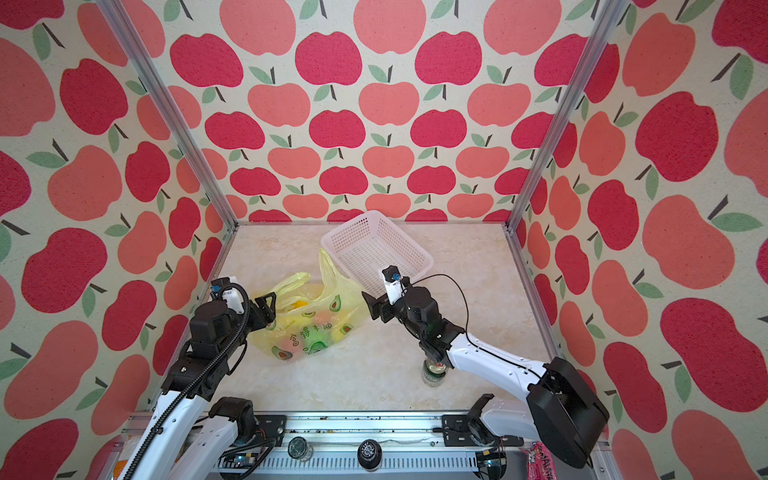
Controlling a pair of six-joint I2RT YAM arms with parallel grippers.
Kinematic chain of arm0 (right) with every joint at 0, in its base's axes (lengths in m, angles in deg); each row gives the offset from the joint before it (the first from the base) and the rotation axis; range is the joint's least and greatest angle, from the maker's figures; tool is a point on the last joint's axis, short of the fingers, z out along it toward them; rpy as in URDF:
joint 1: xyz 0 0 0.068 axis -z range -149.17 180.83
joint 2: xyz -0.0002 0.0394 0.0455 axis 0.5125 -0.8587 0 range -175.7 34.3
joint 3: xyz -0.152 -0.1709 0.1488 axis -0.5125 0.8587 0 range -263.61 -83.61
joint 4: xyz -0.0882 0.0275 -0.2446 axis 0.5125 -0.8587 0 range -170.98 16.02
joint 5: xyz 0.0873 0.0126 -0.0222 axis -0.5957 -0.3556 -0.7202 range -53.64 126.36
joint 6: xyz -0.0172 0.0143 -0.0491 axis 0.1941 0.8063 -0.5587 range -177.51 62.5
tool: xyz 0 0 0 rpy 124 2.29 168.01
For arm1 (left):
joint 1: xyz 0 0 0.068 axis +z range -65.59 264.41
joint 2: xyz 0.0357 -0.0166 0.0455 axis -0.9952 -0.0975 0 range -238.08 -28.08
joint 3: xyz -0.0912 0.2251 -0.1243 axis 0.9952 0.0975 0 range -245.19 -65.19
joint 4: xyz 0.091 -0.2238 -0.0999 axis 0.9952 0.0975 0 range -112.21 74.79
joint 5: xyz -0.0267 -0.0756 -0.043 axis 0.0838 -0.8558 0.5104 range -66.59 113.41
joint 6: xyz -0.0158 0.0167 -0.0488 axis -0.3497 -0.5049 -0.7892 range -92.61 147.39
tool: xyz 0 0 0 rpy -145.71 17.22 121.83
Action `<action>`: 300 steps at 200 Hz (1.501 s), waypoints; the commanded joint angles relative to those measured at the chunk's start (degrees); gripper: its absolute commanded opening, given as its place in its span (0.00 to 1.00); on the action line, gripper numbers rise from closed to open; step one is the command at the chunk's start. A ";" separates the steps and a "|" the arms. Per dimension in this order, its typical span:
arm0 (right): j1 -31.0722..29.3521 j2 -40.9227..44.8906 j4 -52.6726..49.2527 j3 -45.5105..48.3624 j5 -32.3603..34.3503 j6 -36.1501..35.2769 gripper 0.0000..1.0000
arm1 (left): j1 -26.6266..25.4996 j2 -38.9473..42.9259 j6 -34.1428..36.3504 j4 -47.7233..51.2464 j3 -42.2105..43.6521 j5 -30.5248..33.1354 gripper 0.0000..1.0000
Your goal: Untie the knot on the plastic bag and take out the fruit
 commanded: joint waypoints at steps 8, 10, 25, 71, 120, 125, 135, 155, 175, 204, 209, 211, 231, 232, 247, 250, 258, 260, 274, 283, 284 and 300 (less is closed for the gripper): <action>0.05 -0.35 -3.76 -4.33 -5.21 -1.34 0.96 | -0.46 0.22 1.52 0.08 -2.53 -4.56 0.87; 0.04 -0.56 -3.81 -4.59 -5.51 -1.28 0.97 | -0.57 0.19 1.56 0.01 -2.60 -4.65 0.88; -0.12 -2.73 -4.44 -6.76 -6.86 -0.92 0.99 | -2.03 -0.40 2.29 -0.43 -3.14 -4.40 0.92; -0.83 -13.70 -12.87 -20.55 -7.38 0.74 0.99 | -9.91 -3.99 5.31 1.86 -7.16 5.45 0.99; -1.88 -28.05 -20.85 -34.90 -7.48 1.61 0.96 | -14.62 -7.33 7.00 3.59 -9.73 12.01 0.99; -1.83 -29.15 -21.73 -36.26 -7.20 1.57 0.94 | -14.87 -7.59 7.09 3.83 -9.90 12.34 0.99; -1.85 -30.83 -23.40 -38.41 -6.12 1.26 0.87 | -15.21 -8.06 7.19 4.42 -10.24 13.17 0.99; -1.67 -31.47 -24.19 -39.98 -5.01 0.62 0.61 | -15.88 -8.91 7.49 6.08 -11.18 14.60 0.99; -1.47 -29.74 -21.73 -38.58 -5.01 -0.23 0.31 | -16.41 -9.48 7.64 7.53 -12.24 15.08 0.99; -1.37 -27.44 -17.40 -35.22 -6.68 -1.23 0.07 | -17.96 -11.23 8.40 10.72 -15.54 14.27 0.99; -1.43 -27.22 -16.82 -34.65 -7.43 -1.32 0.05 | -18.43 -11.71 8.64 11.00 -16.04 14.35 0.99; -1.43 -27.14 -16.66 -34.47 -7.76 -1.40 0.05 | -18.68 -11.91 8.72 11.13 -16.24 14.36 0.99; -1.52 -26.29 -15.68 -33.13 -9.94 -1.59 0.01 | -20.45 -14.62 9.84 11.73 -17.96 14.18 0.99; -1.53 -26.25 -15.67 -33.04 -10.00 -1.60 0.01 | -20.50 -14.77 9.93 11.73 -18.03 14.18 0.99; -1.54 -25.20 -14.63 -31.76 -10.17 -1.60 0.00 | -21.16 -17.70 10.69 12.34 -19.47 15.24 0.99; -1.54 -24.89 -14.31 -31.48 -10.15 -1.50 0.00 | -21.22 -18.39 10.82 12.47 -19.73 15.51 0.99; -1.54 -24.12 -13.37 -30.28 -10.16 -1.45 0.00 | -21.26 -20.28 11.21 12.93 -20.62 16.08 0.99; -1.54 -23.92 -13.09 -30.04 -10.15 -1.41 0.00 | -21.26 -20.73 11.28 13.13 -20.74 16.26 0.99; -1.54 -22.80 -12.01 -28.70 -10.25 -1.43 0.01 | -21.25 -24.05 11.68 13.84 -22.01 17.98 0.99; -1.52 -22.05 -11.49 -28.05 -10.15 -1.21 0.01 | -21.25 -25.94 11.87 13.63 -22.41 19.67 0.99; -1.49 -22.05 -11.38 -27.90 -10.15 -1.18 0.02 | -21.26 -26.14 11.87 13.60 -22.45 19.83 0.99; -1.54 -20.81 -9.78 -26.31 -10.70 -0.86 0.03 | -21.08 -28.76 12.10 13.23 -23.22 21.47 0.99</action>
